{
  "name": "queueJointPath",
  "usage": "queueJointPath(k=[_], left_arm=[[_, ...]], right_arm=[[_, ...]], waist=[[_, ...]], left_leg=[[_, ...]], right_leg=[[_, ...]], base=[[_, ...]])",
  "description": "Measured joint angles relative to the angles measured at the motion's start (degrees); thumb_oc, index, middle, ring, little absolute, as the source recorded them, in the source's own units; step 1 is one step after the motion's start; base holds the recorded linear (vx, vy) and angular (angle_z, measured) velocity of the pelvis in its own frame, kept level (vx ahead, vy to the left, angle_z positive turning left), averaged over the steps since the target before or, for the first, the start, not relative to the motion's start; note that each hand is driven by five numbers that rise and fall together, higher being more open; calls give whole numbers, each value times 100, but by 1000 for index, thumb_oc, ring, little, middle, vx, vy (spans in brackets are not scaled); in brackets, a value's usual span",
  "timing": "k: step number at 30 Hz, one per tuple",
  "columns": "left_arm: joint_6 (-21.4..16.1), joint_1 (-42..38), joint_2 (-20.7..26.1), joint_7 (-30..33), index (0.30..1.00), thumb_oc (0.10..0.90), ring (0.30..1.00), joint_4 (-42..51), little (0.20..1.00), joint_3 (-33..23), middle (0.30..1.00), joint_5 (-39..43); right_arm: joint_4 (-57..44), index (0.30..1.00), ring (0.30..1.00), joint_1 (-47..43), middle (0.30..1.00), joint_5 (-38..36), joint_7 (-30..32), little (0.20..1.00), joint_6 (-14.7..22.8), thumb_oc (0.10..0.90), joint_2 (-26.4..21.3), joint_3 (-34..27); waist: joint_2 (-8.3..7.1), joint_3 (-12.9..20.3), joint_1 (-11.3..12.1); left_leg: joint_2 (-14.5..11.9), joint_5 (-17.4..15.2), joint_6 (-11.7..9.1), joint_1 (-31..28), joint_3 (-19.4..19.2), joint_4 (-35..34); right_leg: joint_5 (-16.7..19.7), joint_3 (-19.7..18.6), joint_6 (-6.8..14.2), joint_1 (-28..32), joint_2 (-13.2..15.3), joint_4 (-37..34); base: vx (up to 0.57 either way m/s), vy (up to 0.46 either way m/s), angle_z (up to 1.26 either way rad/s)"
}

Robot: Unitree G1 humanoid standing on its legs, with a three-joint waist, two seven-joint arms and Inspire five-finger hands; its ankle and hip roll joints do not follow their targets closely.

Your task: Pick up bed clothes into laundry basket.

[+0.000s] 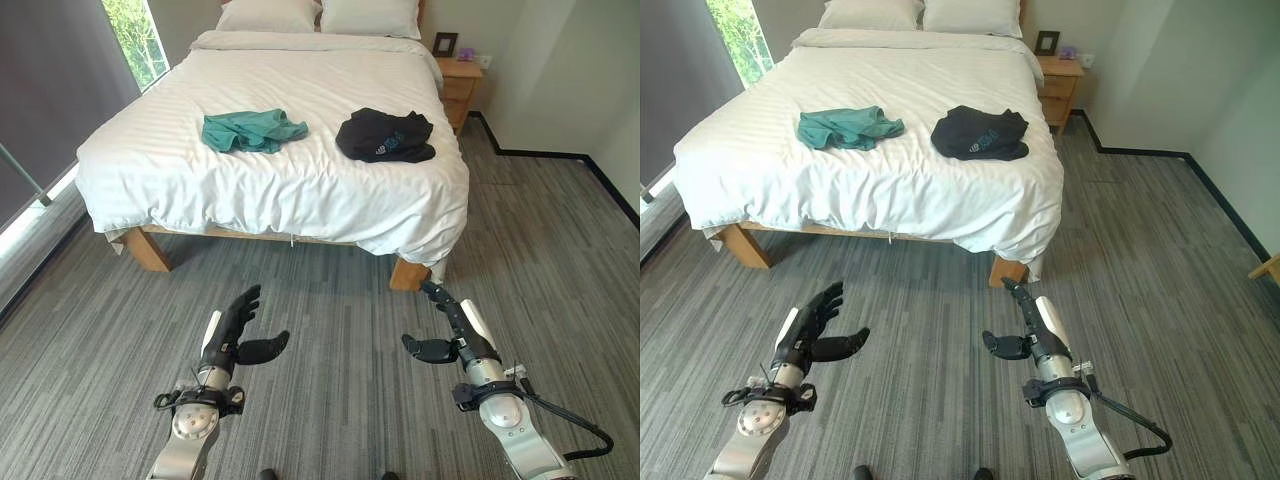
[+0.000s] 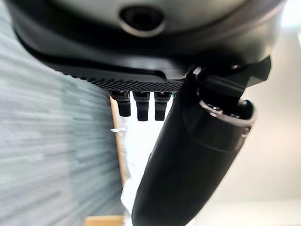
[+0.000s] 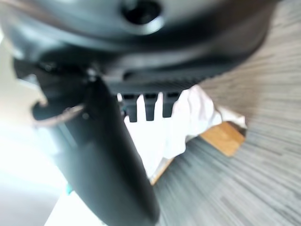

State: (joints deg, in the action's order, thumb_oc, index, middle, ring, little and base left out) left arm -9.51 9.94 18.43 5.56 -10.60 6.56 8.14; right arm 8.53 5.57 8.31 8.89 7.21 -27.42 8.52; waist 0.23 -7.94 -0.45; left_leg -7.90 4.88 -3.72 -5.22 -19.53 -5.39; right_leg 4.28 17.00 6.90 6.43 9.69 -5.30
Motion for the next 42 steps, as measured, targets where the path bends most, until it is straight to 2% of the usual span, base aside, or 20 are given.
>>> queueJointPath(k=[9, 12, 13, 14, 15, 17, 18, 19, 20, 21, 22, 25, 29, 31, 32, 33, 34, 36, 39, 42], left_arm=[[92, 207, 5, 161, 900, 800, 900, 11, 900, -147, 900, -150], [106, 258, -47, 199, 900, 800, 900, -2, 900, -276, 900, -136], [102, -38, 32, 216, 900, 800, 900, 0, 900, -255, 900, -107], [77, -146, 142, 254, 900, 800, 900, 128, 900, -257, 900, -85], [124, 29, 25, 283, 900, 800, 900, 13, 900, -264, 900, -12], [224, 374, -18, 262, 900, 800, 900, -42, 900, -224, 900, 25], [253, 465, -225, 245, 900, 800, 900, -203, 900, -200, 900, 21], [240, 599, -301, 250, 900, 800, 900, -181, 900, -247, 900, 17], [238, 568, -239, 232, 900, 800, 900, -255, 900, -248, 900, -4], [346, 460, -331, 204, 900, 800, 900, -470, 900, -209, 900, -35], [377, 511, -331, 176, 900, 800, 900, -487, 900, -222, 900, -37], [358, 456, -329, 176, 900, 800, 900, -473, 900, -247, 900, -53], [403, 234, -223, 191, 900, 800, 900, -482, 900, -308, 900, -158], [483, 17, 113, 127, 900, 800, 900, -481, 900, -182, 900, -281], [483, -48, 174, 127, 900, 800, 900, -457, 900, -146, 900, -289], [467, -231, 478, 150, 900, 800, 900, -142, 900, 34, 900, -377], [460, -364, 524, 127, 900, 800, 900, -102, 900, 29, 900, -382], [472, -688, 491, 228, 900, 800, 900, -41, 900, -46, 900, -416], [420, -609, 434, 270, 900, 800, 900, 32, 900, -133, 900, -607], [408, -379, 382, 276, 900, 800, 900, 27, 900, -133, 900, -610]], right_arm=[[-2, 900, 900, 230, 900, -19, 3, 900, -3, 800, 54, -1], [5, 900, 900, 239, 900, -44, 7, 900, 8, 800, 111, 13], [0, 900, 900, 225, 900, -58, -8, 900, 33, 800, 195, -75], [-9, 900, 900, 274, 900, -60, -29, 900, 53, 800, 246, -172], [146, 900, 900, 250, 900, -74, -28, 900, -15, 800, 271, -319], [175, 900, 900, 123, 900, -88, 27, 900, -9, 800, 366, -417], [171, 900, 900, -7, 900, -90, 29, 900, 28, 800, 234, -437], [113, 900, 900, -134, 900, -90, 25, 900, 24, 800, 112, -413], [25, 900, 900, -83, 900, -90, 36, 900, 25, 800, 112, -418], [54, 900, 900, -38, 900, -94, 46, 900, -12, 800, 71, -445], [53, 900, 900, 7, 900, -94, 47, 900, -57, 800, 85, -404], [181, 900, 900, 244, 900, -112, 43, 900, -77, 800, 89, -273], [231, 900, 900, 115, 900, -113, 10, 900, -95, 800, 388, -102], [172, 900, 900, 124, 900, -81, 6, 900, -96, 800, 502, 202], [162, 900, 900, 114, 900, -77, 5, 900, -92, 800, 510, 234], [40, 900, 900, 92, 900, -56, 7, 900, -72, 800, 539, 243], [-10, 900, 900, 27, 900, -27, 7, 900, -72, 800, 546, 224], [-583, 900, 900, -96, 900, 49, 5, 900, -57, 800, 533, 83], [-1327, 900, 900, 57, 900, 300, 14, 900, 34, 800, 365, -109], [-1657, 900, 900, 40, 900, 501, 79, 900, 110, 800, 233, -319]], waist=[[-10, -15, 96], [-51, -174, 270], [-253, -522, 538], [-531, -786, 810], [-594, -995, 893], [-690, -947, 934], [-223, -909, 948], [-89, -816, 976], [-121, -763, 929], [205, -739, 734], [178, -656, 775], [20, -381, 833], [-563, -341, 867], [-789, -239, 828], [-769, -244, 772], [-745, -241, 678], [-657, -278, 614], [-83, -586, 336], [4, -600, 220], [-11, -593, 161]], left_leg=[[-55, 29, -34, 133, 42, 31], [-253, -79, -174, 361, 153, 577], [-628, -150, -327, 1497, 556, 2630], [-863, 592, -410, 2482, 712, 4484], [-766, 556, -679, 3434, 892, 5509], [-497, 184, -269, 3752, 198, 4988], [-637, 95, -238, 3807, -98, 4124], [-551, 27, -215, 3611, -524, 2900], [-304, 6, -182, 3564, -667, 2493], [-340, -71, -72, 3429, -710, 2048], [-236, -144, 33, 3221, -767, 1549], [-31, -132, 130, 2449, -386, 227], [163, 805, 846, 2051, -509, 514], [292, 519, 911, 1619, -692, 523], [303, 484, 964, 1498, -684, 463], [417, 365, 982, 1185, -625, 302], [400, 223, 1081, 1122, -503, 307], [78, 171, 1012, 940, -103, 283], [135, -49, 925, 517, 121, 226], [242, -163, 879, 341, 255, 193]], right_leg=[[-38, -22, 32, -129, -83, 1], [-152, -4, -225, -261, -277, 169], [-941, 400, -951, -859, -336, 1804], [-1444, 673, -1448, -960, -379, 2395], [-1749, 605, -1068, -615, -415, 2165], [-1585, 399, -629, -551, -450, 1662], [-1688, 348, 10, -247, -892, 1197], [-1705, -60, -253, -406, -713, 2253], [-1873, -324, -748, -135, -740, 1751], [-1850, 6, -507, 150, -905, 1467], [-1739, 8, -792, 146, -871, 1368], [-1753, -325, -561, 616, -930, 763], [-1721, -569, -100, 1022, -425, 809], [-1250, -595, 334, 670, -128, 1996], [-1092, -592, 404, 455, -75, 2560], [-800, -624, 410, -371, 415, 4427], [-713, -657, 494, -635, 455, 4760], [-413, -1113, 603, -1571, -135, 6389], [-758, -1014, 759, -2280, -443, 6178], [-899, -578, 434, -2431, -297, 5070]], base=[[-25, -113, 0], [23, -365, -13], [105, -217, 11], [199, -117, 34], [314, -21, 28], [391, 119, -18], [599, 291, -89], [458, 237, -73], [386, 229, -16], [92, 75, 17], [462, 165, -20], [698, 256, -42], [490, 241, -46], [325, 312, -48], [301, 437, -4], [309, 411, 28], [294, 326, 42], [250, 122, 70], [300, 9, 59], [294, -108, 45]])
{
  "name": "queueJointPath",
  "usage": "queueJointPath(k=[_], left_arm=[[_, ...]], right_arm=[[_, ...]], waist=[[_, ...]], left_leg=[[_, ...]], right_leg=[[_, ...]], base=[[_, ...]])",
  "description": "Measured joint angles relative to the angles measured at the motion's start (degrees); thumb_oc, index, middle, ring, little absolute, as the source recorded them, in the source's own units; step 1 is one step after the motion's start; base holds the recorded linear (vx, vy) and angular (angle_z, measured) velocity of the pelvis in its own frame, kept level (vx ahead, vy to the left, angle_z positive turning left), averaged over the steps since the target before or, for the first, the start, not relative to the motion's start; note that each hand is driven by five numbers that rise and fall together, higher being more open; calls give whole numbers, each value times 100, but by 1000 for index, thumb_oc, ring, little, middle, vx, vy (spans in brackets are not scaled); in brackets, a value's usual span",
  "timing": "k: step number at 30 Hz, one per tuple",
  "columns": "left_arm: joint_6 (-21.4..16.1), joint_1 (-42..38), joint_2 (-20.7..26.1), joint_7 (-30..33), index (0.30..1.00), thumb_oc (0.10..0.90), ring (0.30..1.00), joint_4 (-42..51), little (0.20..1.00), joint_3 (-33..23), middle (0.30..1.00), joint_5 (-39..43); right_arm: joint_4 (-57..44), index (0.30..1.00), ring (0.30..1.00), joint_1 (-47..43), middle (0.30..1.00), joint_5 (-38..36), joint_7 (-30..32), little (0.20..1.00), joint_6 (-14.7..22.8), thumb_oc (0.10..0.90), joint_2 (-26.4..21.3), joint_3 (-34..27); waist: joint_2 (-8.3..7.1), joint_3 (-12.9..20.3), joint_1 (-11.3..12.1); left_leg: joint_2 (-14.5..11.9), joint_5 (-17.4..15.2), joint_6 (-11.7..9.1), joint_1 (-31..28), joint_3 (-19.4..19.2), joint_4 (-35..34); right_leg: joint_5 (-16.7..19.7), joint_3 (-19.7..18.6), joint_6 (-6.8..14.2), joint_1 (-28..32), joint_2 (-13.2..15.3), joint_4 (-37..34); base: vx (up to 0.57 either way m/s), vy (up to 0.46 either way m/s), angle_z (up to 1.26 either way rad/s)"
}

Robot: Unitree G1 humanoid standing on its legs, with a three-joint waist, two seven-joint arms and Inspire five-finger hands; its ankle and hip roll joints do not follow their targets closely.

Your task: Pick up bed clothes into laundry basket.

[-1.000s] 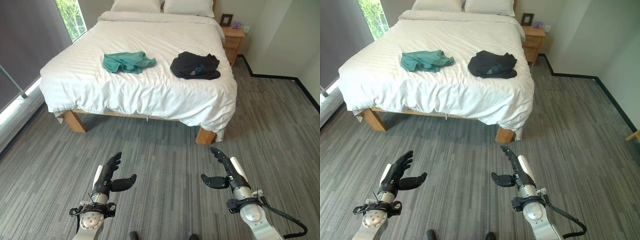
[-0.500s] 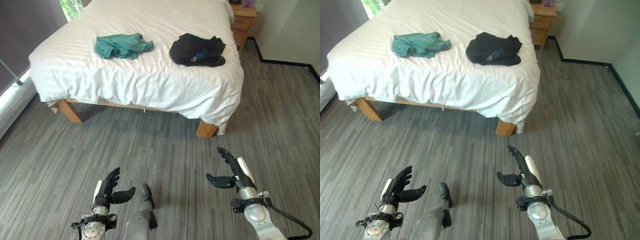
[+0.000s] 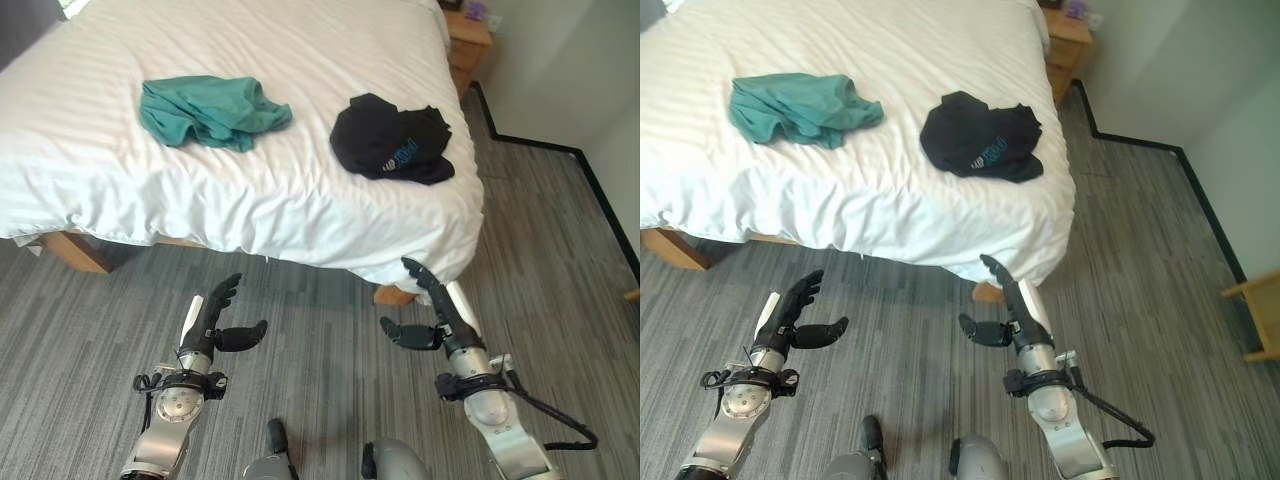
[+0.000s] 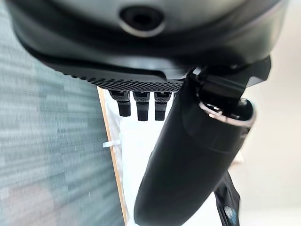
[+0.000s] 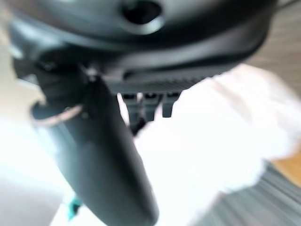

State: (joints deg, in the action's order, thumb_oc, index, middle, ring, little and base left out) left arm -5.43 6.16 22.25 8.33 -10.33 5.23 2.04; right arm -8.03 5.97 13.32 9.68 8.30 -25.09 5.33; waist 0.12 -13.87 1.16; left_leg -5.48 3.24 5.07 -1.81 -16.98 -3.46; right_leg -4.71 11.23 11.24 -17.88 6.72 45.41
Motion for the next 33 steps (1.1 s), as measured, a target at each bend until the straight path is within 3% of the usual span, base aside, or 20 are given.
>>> queueJointPath(k=[1, 2, 5, 6, 7, 10, 11, 14, 17, 18, 21, 22, 24, 27, 28, 29, 30, 31, 32, 33], left_arm=[[-1, 143, -49, -1, 900, 800, 900, -7, 900, -11, 900, 1], [7, 362, -87, -3, 900, 800, 900, -60, 900, -39, 900, 3], [4, 713, -229, -8, 900, 800, 900, -383, 900, -165, 900, 5], [-13, 715, -240, -15, 900, 800, 900, -543, 900, -169, 900, 5], [10, 723, -234, -9, 900, 800, 900, -702, 900, -182, 900, 5], [16, 761, -341, 9, 900, 800, 900, -697, 900, -85, 900, 3], [-62, 671, -467, 21, 900, 800, 900, -748, 900, -79, 900, -1], [-49, 27, -684, 24, 900, 800, 900, -1211, 900, 163, 900, 3], [-242, -2, -740, 31, 900, 800, 900, -868, 900, 194, 900, 10], [-227, -22, -751, 103, 900, 800, 900, -937, 900, 167, 900, 85], [-213, -390, -594, 143, 900, 800, 900, -1157, 900, 298, 900, 301], [-194, -433, -577, 159, 900, 800, 900, -1169, 900, 342, 900, 371], [-199, -184, -417, 155, 900, 800, 900, -1131, 900, 360, 900, 470], [-177, 5, -266, 147, 900, 800, 900, -1153, 900, 352, 900, 466], [-178, 128, -317, 139, 900, 800, 900, -1137, 900, 365, 900, 464], [-187, 282, -358, 143, 900, 800, 900, -970, 900, 350, 900, 466], [-181, 222, -226, 146, 900, 800, 900, -961, 900, 323, 900, 467], [-165, 253, -129, 151, 900, 800, 900, -993, 900, 290, 900, 474], [-164, 307, -101, 154, 900, 800, 900, -997, 900, 278, 900, 476], [-142, 430, -174, 153, 900, 800, 900, -1010, 900, 325, 900, 531]], right_arm=[[-256, 900, 900, 9, 900, 98, 28, 900, 14, 800, -89, -117], [-425, 900, 900, -64, 900, 239, 96, 900, 141, 800, -144, -288], [-366, 900, 900, -486, 900, 616, 278, 900, 134, 800, -299, -332], [-292, 900, 900, -605, 900, 742, 369, 900, 114, 800, -363, -338], [-128, 900, 900, -734, 900, 877, 504, 900, 108, 800, -436, -350], [115, 900, 900, -838, 900, 1039, 691, 900, -122, 800, -637, -371], [336, 900, 900, -1108, 900, 1165, 829, 900, -152, 800, -793, -246], [1788, 900, 900, -1887, 900, 1402, 916, 900, -511, 800, -1467, 416], [2035, 900, 900, -2117, 900, 1469, 958, 900, -630, 800, -1489, 302], [2360, 900, 900, -2553, 900, 1458, 999, 900, -695, 800, -1521, 574], [2961, 900, 900, -3164, 900, 1427, 1056, 900, -777, 800, -1574, 794], [3104, 900, 900, -3294, 900, 1391, 1051, 900, -801, 800, -1590, 803], [3473, 900, 900, -3788, 900, 1264, 1091, 900, -878, 800, -1636, 1142], [3449, 900, 900, -4113, 900, 1261, 1110, 900, -899, 800, -1761, 1366], [3493, 900, 900, -4162, 900, 1260, 1141, 900, -899, 800, -1860, 1400], [3777, 900, 900, -4362, 900, 1264, 1186, 900, -890, 800, -1982, 1503], [4129, 900, 900, -4500, 900, 1257, 1222, 900, -936, 800, -1928, 1556], [4464, 900, 900, -4590, 900, 1260, 1203, 900, -981, 800, -1918, 1740], [4576, 900, 900, -4616, 900, 1264, 1201, 900, -989, 800, -1916, 1806], [4563, 900, 900, -4706, 900, 1279, 1205, 900, -1031, 800, -1971, 1817]], waist=[[-37, 19, -12], [-189, 91, -31], [-417, 214, 48], [-505, 261, 48], [-612, 306, 80], [-397, 369, 108], [-237, 280, 94], [-159, 273, 92], [64, 310, 92], [249, 259, 103], [35, 54, 316], [17, 14, 386], [31, -5, 525], [-49, -50, 597], [169, 27, 629], [403, 71, 681], [147, -106, 787], [-66, -172, 815], [-176, -165, 889], [-94, -132, 1113]], left_leg=[[68, -19, -82, -62, 94, -49], [196, -24, -197, -149, 179, -130], [162, -249, -546, -373, 300, -154], [173, -295, -663, -418, 309, -149], [103, -323, -901, -525, 374, -154], [-377, -349, -1024, -591, 383, -157], [-548, -259, -1117, -585, 359, -133], [-728, -86, -1400, -546, 721, 103], [-871, -85, -1358, -486, 611, 8], [-965, -207, -1521, -246, 866, 408], [-696, 181, -1649, 769, 1148, 1950], [-677, 326, -1641, 885, 1102, 2099], [-733, 323, -1468, 866, 390, 1958], [-212, -8, -1311, 412, 79, 681], [-216, -131, -1184, 225, 74, 187], [-478, 7, -1131, 53, 170, -102], [-465, 126, -1140, 70, 158, 99], [-466, -59, -1176, 249, 182, 563], [-515, -220, -1153, 435, 189, 993], [-734, -546, -998, 711, 306, 1398]], right_leg=[[-91, 39, -148, 63, 63, -1103], [75, -126, -246, 377, 116, -2992], [775, -313, -238, 647, 309, -5006], [907, -365, -142, 685, 374, -5142], [1392, -313, -57, 772, 401, -5127], [1819, -318, -511, 892, -97, -5058], [1730, -209, -643, 963, -293, -5055], [1535, 168, -724, 1323, -347, -5063], [1425, 487, -799, 1378, -468, -5064], [1329, 606, -920, 1448, -524, -5002], [1249, 750, -963, 1492, -163, -4931], [1243, 859, -1011, 1586, -52, -4970], [1156, 1059, -1074, 1737, -9, -5112], [1041, 1006, -903, 1611, 65, -5121], [929, 1096, -752, 1577, -92, -5019], [625, 1143, -924, 1252, -264, -4315], [514, 1045, -1102, 1019, -117, -3732], [449, 816, -1068, 1034, -164, -3773], [496, 587, -1089, 1035, -248, -3919], [529, 376, -1128, 1191, -512, -4480]], base=[[367, -168, 49], [251, -112, 46], [467, -202, 12], [195, -106, 25], [193, -106, 30], [240, -185, 19], [525, -459, 15], [182, -188, 57], [227, -288, 66], [114, -312, 63], [65, -153, 79], [194, -118, 99], [337, -8, 78], [271, 86, 26], [370, 114, 14], [388, 119, 3], [380, 137, 7], [401, 162, 7], [396, 185, -43], [586, 315, -91]])
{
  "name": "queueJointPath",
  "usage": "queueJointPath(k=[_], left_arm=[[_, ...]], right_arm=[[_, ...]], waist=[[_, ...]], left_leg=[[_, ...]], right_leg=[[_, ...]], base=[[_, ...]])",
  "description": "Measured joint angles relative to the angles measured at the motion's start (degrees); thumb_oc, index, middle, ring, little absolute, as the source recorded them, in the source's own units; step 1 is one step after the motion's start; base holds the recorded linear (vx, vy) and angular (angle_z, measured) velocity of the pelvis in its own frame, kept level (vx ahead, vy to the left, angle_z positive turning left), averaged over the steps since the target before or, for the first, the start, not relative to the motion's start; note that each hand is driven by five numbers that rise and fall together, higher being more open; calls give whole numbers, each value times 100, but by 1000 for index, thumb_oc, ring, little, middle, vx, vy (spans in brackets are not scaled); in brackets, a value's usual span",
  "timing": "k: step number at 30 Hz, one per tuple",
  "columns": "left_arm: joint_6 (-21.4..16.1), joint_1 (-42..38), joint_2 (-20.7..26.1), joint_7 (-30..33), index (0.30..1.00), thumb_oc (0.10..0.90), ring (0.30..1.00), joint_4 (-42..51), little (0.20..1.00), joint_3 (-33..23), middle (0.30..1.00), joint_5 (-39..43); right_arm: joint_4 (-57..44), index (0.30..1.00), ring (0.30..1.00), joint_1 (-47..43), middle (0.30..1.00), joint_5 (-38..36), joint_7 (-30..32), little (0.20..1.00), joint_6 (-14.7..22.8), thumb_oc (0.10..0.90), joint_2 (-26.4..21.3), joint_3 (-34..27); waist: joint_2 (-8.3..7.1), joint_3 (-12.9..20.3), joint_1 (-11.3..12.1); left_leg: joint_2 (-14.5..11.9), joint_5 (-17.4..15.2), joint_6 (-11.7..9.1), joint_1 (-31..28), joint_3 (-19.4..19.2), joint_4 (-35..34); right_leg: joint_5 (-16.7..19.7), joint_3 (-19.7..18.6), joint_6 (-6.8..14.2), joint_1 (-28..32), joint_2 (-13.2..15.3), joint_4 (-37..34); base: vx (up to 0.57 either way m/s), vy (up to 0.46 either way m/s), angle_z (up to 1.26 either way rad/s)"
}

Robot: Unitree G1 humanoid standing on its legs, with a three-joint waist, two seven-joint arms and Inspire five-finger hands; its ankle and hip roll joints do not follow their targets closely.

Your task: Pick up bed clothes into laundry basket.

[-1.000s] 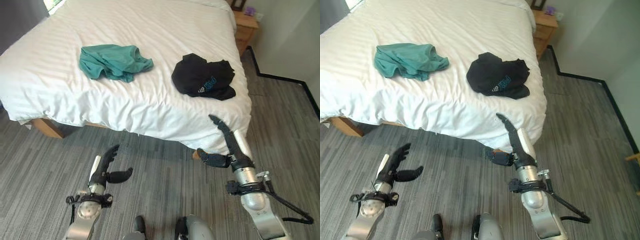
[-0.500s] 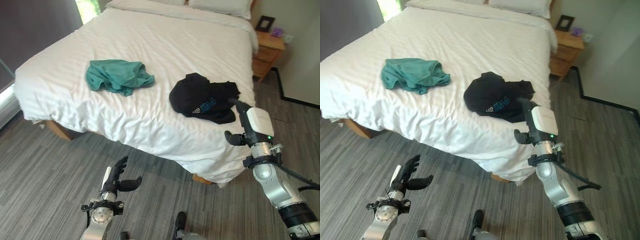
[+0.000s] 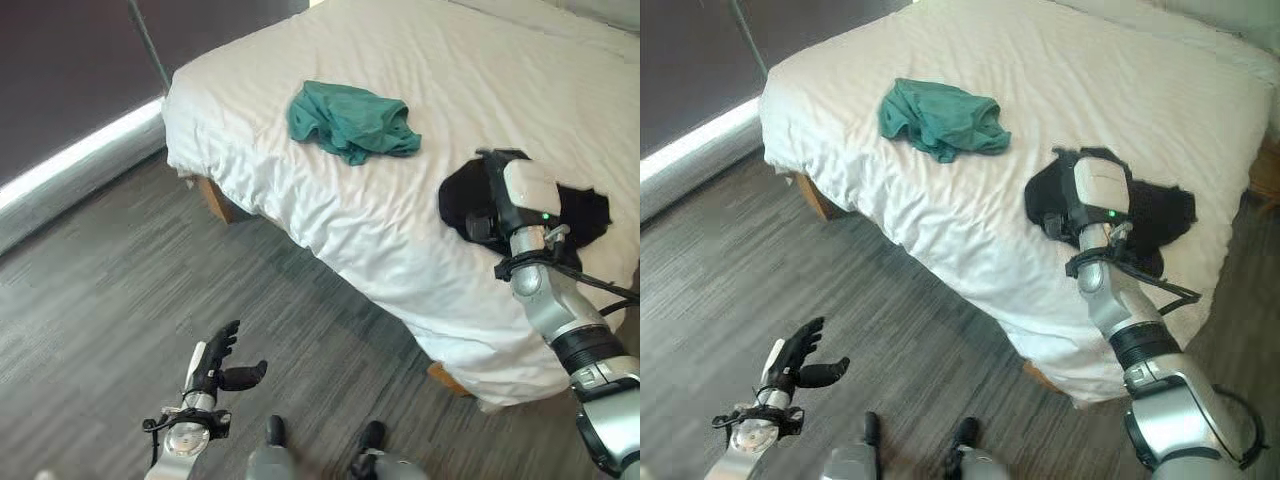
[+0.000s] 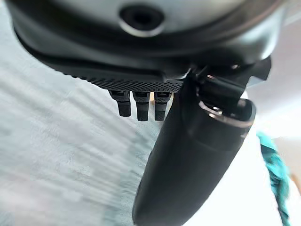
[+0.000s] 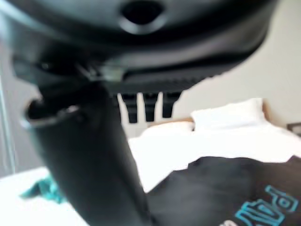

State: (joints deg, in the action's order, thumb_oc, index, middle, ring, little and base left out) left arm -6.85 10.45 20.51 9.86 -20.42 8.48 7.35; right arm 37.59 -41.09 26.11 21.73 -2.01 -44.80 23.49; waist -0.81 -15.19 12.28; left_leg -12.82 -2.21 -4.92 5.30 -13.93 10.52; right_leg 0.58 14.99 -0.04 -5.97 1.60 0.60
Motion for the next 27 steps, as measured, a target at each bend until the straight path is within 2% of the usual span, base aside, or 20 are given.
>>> queueJointPath(k=[1, 2, 3, 4, 5, 7, 8, 9, 10, 11, 13, 16, 17, 19, 20, 21, 22, 23, 25, 27], left_arm=[[11, 20, -88, -4, 900, 800, 900, 37, 900, -4, 900, 19], [17, 22, -139, -4, 900, 800, 900, 11, 900, -10, 900, 54], [17, 12, -72, 7, 900, 800, 900, 29, 900, -10, 900, 63], [17, 111, 108, 29, 900, 800, 900, 75, 900, -7, 900, 89], [83, -16, 102, 6, 900, 800, 900, -202, 900, -41, 900, 106], [85, 75, 150, -4, 900, 800, 900, -214, 900, -225, 900, 99], [85, 70, 149, -4, 900, 800, 900, -192, 900, -297, 900, 97], [83, 29, 138, -17, 900, 800, 900, -181, 900, -297, 900, 76], [88, 5, 145, -23, 900, 800, 900, -194, 900, -279, 900, 37], [137, -16, 307, -38, 900, 800, 900, -223, 900, -267, 900, -33], [203, -185, 717, -92, 900, 800, 900, -223, 900, -222, 900, -127], [209, -411, 842, -87, 900, 800, 900, -205, 900, -249, 900, -188], [205, -653, 796, -77, 900, 800, 900, -198, 900, -380, 900, -187], [201, -851, 743, -65, 900, 800, 900, -201, 900, -438, 900, -182], [200, -945, 721, -67, 900, 800, 900, -211, 900, -444, 900, -172], [191, -952, 704, -103, 900, 800, 900, -204, 900, -422, 900, -172], [193, -906, 664, -168, 900, 800, 900, -196, 900, -428, 900, -172], [192, -791, 656, -211, 900, 800, 900, -151, 900, -423, 900, -172], [166, -526, 379, -194, 900, 800, 900, -155, 900, -638, 900, -171], [197, -326, 162, -249, 900, 800, 900, -145, 900, -662, 900, -154]], right_arm=[[-42, 900, 900, -121, 900, 11, 20, 900, -8, 800, -56, -7], [-6, 900, 900, -123, 900, 13, 29, 900, -15, 800, -138, 0], [50, 900, 900, -89, 900, 12, -18, 900, -43, 800, -195, 124], [28, 900, 900, -90, 900, 12, -44, 900, -74, 800, -190, 217], [-114, 900, 900, -31, 900, 87, 2, 900, 2, 800, -224, -17], [-323, 900, 900, 56, 900, 112, -35, 900, -7, 800, -381, -75], [-434, 900, 900, 63, 900, 133, -38, 900, 6, 800, -601, -121], [-439, 900, 900, 54, 900, 170, -23, 900, 6, 800, -796, -444], [-412, 900, 900, 59, 900, 170, -19, 900, 6, 800, -829, -535], [-422, 900, 900, 220, 900, 135, -22, 900, -92, 800, -831, -597], [-471, 900, 900, 454, 900, 48, -81, 900, -65, 800, -893, -615], [-650, 900, 900, 782, 900, -56, -79, 900, 18, 800, -1092, -866], [-746, 900, 900, 943, 900, -129, -80, 900, 46, 800, -1278, -1090], [-833, 900, 900, 1091, 900, -257, -79, 900, 40, 800, -1339, -1350], [-770, 900, 900, 1133, 900, -421, -90, 900, 33, 800, -1344, -1444], [-763, 900, 900, 1180, 900, -546, -130, 900, 21, 800, -1344, -1498], [-758, 900, 900, 1290, 900, -718, -178, 900, -26, 800, -1337, -1519], [-757, 900, 900, 1453, 900, -810, -239, 900, -41, 800, -1336, -1519], [-1060, 900, 900, 1877, 900, -1207, -308, 900, -25, 800, -1195, -1752], [-1494, 900, 900, 2240, 900, -1535, -450, 900, -31, 800, -1113, -1883]], waist=[[120, -57, 121], [142, -66, 148], [50, -104, 100], [-184, -54, 93], [-84, -41, 6], [-401, 120, 78], [-519, 127, 181], [-592, 144, 226], [-554, 149, 236], [-770, 155, 152], [-799, 127, -147], [-748, 101, -398], [-623, 41, -610], [-584, 8, -753], [-570, -1, -800], [-568, -10, -841], [-587, -8, -828], [-670, 29, -825], [-721, 60, -658], [-622, 106, -757]], left_leg=[[-95, -75, -14, -39, -102, -168], [-134, -169, -140, -41, -181, 12], [-74, -350, -102, -16, -105, 426], [98, -553, -107, -31, -137, 720], [-26, -860, -99, 425, 113, 1812], [160, -881, -202, 785, 200, 1528], [312, -748, 1, 898, 237, 981], [458, -312, 198, 961, 254, 202], [451, 11, 156, 949, 252, 99], [572, 641, 200, 523, 86, -453], [427, 620, 305, 138, -2, -688], [481, 504, 503, -417, -170, -1125], [521, 478, 542, -565, -125, -1339], [541, 480, 540, -686, -85, -1466], [633, 466, 547, -782, -103, -1499], [714, 462, 541, -855, -117, -1499], [796, 436, 504, -990, -109, -1511], [893, 340, 364, -1094, -104, -1450], [811, -48, -17, -967, -117, -925], [649, -30, 14, -700, -162, -1225]], right_leg=[[-164, 128, 56, -256, 71, 659], [-764, 209, 183, -517, 306, 2172], [-1234, 211, 242, -252, 550, 2592], [-1375, 67, 284, 169, 802, 2201], [-1409, -180, 294, 856, 632, 1309], [-1085, -487, 419, 1022, 699, 552], [-841, -588, 510, 1129, 843, 206], [-660, -728, 677, 1137, 943, 33], [-670, -763, 705, 1116, 930, 124], [-540, -795, 743, 1104, 1122, 263], [104, -732, 999, 646, 1065, 1408], [-45, -467, 1183, 82, 1115, 2159], [-180, -383, 1158, -179, 905, 1708], [-47, -314, 1018, -176, 650, 718], [277, -188, 777, -236, 549, -202], [561, -32, 758, -227, 570, -659], [1038, 145, 656, -228, 626, -649], [1912, 177, 441, -103, 666, -607], [1538, 32, 114, 23, 682, -600], [1441, -142, 152, -44, 597, -599]], base=[[435, 248, -90], [602, 374, -29], [300, 187, 8], [612, 398, 33], [476, 309, 13], [355, 237, -36], [164, 125, -85], [244, 185, -70], [190, 200, -63], [238, 256, -40], [192, 208, -36], [167, 86, -20], [203, 12, 22], [232, -23, 15], [170, -27, 8], [89, -13, 3], [57, -44, 20], [85, -57, -4], [126, -52, -8], [110, -27, 16]])
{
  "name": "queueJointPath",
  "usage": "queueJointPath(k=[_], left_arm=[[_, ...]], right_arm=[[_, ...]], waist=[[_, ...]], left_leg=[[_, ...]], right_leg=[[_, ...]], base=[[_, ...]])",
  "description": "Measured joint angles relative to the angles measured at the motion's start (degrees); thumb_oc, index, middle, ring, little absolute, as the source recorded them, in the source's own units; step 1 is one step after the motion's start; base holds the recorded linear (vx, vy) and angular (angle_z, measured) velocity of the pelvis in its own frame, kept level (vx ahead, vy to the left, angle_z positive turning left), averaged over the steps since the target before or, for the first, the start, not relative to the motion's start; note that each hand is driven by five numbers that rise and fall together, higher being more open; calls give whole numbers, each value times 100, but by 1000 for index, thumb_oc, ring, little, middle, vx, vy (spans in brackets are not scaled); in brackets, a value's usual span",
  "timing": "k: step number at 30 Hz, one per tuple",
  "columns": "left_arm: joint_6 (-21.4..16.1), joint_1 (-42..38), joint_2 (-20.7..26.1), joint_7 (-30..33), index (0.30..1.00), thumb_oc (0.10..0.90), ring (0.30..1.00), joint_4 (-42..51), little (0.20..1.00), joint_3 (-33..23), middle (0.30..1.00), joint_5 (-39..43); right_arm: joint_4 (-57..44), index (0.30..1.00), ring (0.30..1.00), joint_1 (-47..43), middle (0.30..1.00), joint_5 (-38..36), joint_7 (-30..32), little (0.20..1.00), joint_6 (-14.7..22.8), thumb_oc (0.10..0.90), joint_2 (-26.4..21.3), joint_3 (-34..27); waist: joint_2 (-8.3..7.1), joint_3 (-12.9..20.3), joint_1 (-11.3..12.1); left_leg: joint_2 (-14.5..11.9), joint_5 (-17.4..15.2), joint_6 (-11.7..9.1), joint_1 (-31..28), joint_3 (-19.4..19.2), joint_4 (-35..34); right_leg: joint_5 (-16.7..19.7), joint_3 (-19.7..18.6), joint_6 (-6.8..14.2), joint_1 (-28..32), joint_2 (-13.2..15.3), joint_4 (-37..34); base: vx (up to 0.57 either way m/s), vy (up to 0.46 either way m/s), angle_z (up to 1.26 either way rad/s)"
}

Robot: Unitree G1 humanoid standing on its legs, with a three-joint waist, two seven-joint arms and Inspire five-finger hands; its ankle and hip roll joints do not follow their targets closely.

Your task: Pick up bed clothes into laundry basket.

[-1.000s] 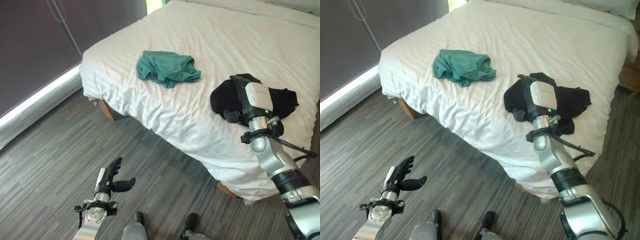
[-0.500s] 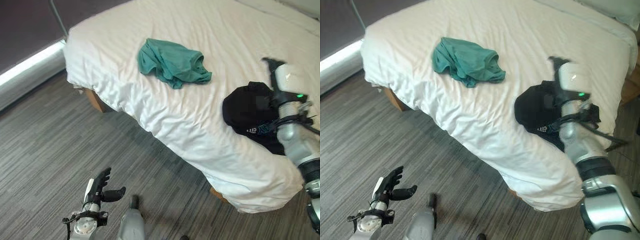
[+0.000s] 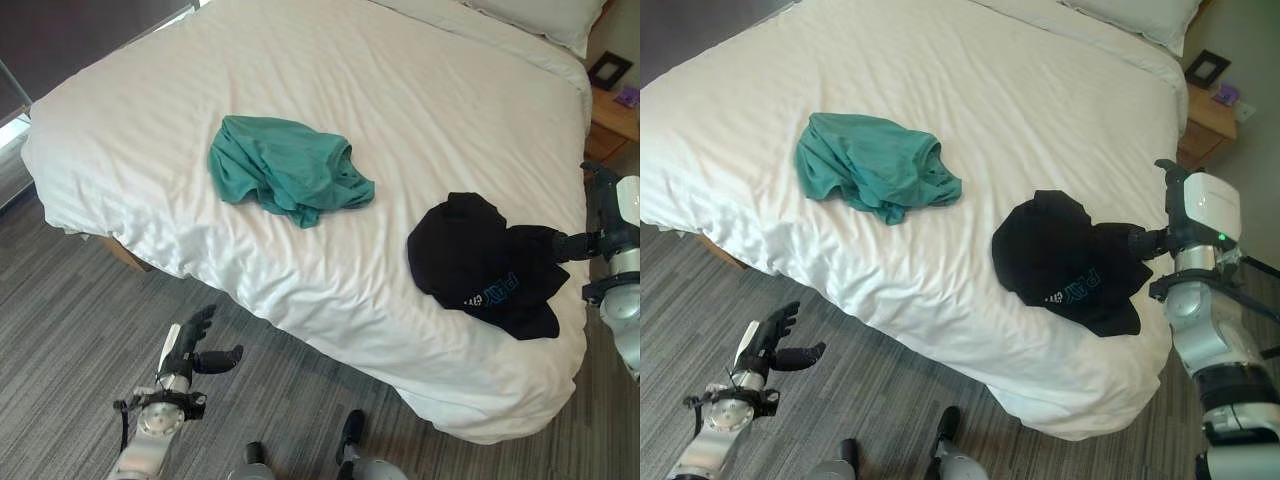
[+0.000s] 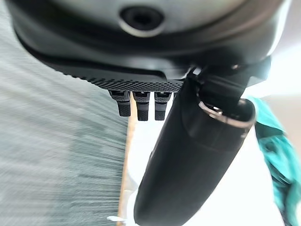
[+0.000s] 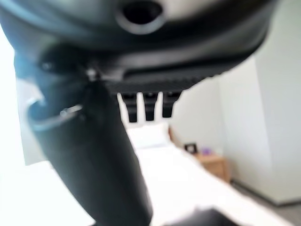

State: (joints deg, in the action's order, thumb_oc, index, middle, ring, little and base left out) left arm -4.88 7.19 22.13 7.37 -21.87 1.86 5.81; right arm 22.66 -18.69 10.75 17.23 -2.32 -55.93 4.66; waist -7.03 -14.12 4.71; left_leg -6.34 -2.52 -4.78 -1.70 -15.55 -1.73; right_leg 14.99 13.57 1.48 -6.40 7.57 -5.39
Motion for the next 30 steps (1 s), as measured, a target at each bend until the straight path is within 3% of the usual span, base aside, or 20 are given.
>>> queueJointPath(k=[1, 2, 6, 9, 12, 14, 15, 16, 17, 20, 25, 30], left_arm=[[0, 127, -129, -36, 900, 800, 900, -9, 900, -27, 900, 3], [27, 211, -173, -47, 900, 800, 900, -73, 900, -48, 900, 12], [227, 416, -289, -162, 900, 800, 900, -328, 900, -1, 900, 47], [250, 421, -223, -175, 900, 800, 900, -293, 900, 35, 900, 83], [247, 425, -227, -173, 900, 800, 900, -318, 900, 62, 900, 83], [248, 312, -288, -185, 900, 800, 900, -822, 900, 116, 900, 83], [226, 255, -291, -193, 900, 800, 900, -1185, 900, 142, 900, 76], [271, 137, -298, -192, 900, 800, 900, -1603, 900, 136, 900, 77], [274, 140, -306, -172, 900, 800, 900, -1847, 900, 123, 900, 74], [310, -147, -332, -77, 900, 800, 900, -3360, 900, 10, 900, 20], [393, -191, -358, 89, 900, 800, 900, -4370, 900, -218, 900, -37], [371, -93, -382, 135, 900, 800, 900, -4584, 900, -313, 900, -39]], right_arm=[[-312, 900, 900, 225, 900, -69, -75, 900, 2, 800, 127, -99], [-513, 900, 900, 329, 900, -81, -127, 900, 7, 800, 298, -96], [-848, 900, 900, 437, 900, 31, -416, 900, 67, 800, 776, 334], [-475, 900, 900, 159, 900, 50, -534, 900, 36, 800, 1300, 754], [-161, 900, 900, 56, 900, 49, -647, 900, 91, 800, 1604, 1066], [628, 900, 900, -60, 900, -40, -688, 900, 70, 800, 2060, 1214], [1104, 841, 841, -89, 841, -104, -710, 841, 62, 761, 2249, 1320], [1457, 542, 542, -123, 542, -139, -687, 542, 55, 562, 2391, 1355], [1505, 309, 309, -144, 309, -152, -673, 309, 63, 406, 2388, 1353], [2205, 300, 300, -840, 300, -376, -764, 300, 26, 400, 2381, 1499], [2117, 300, 300, -1179, 300, -423, -882, 300, -57, 400, 2125, 1754], [1858, 300, 300, -1336, 300, -461, -1042, 300, -34, 400, 1766, 1953]], waist=[[82, 38, -14], [24, 26, 4], [4, 35, -59], [-12, 115, 27], [51, 182, 99], [133, 302, 135], [186, 355, 160], [239, 392, 143], [275, 413, 165], [348, 490, 84], [373, 560, 154], [416, 577, 240]], left_leg=[[-100, 319, -42, -85, -43, -287], [-98, 386, -51, -157, -114, -326], [-137, 381, -59, -312, -134, -324], [-154, 400, -85, -306, -149, -325], [-181, 416, -74, -277, -120, -325], [-177, 433, -99, -264, -92, -325], [-176, 433, -99, -259, -72, -325], [-177, 435, -100, -270, -42, -323], [-176, 435, -100, -261, -28, -324], [-186, 434, -101, -293, 16, -325], [-180, 456, -115, -164, 40, -322], [-180, 466, -121, -104, 65, -323]], right_leg=[[-131, -25, 48, -15, -123, 0], [-164, -50, 56, 4, -136, -1], [-282, -70, 186, 174, -155, -5], [-464, -116, 262, 167, -165, -47], [-464, -93, 261, 158, -177, -47], [-466, -51, 262, 170, -165, -46], [-466, -16, 262, 178, -158, -46], [-448, 12, 238, 202, -161, -45], [-446, 26, 236, 204, -158, -46], [-453, 36, 244, 265, -165, -47], [-499, 61, 275, 151, -151, -46], [-437, 74, 191, 110, -159, -21]], base=[[114, -31, -9], [95, -26, -18], [69, -21, -2], [20, -8, 1], [26, -27, 5], [65, -36, 8], [58, -32, 11], [23, -20, 10], [66, -30, 7], [19, -10, 5], [8, -2, 4], [9, 11, 3]])
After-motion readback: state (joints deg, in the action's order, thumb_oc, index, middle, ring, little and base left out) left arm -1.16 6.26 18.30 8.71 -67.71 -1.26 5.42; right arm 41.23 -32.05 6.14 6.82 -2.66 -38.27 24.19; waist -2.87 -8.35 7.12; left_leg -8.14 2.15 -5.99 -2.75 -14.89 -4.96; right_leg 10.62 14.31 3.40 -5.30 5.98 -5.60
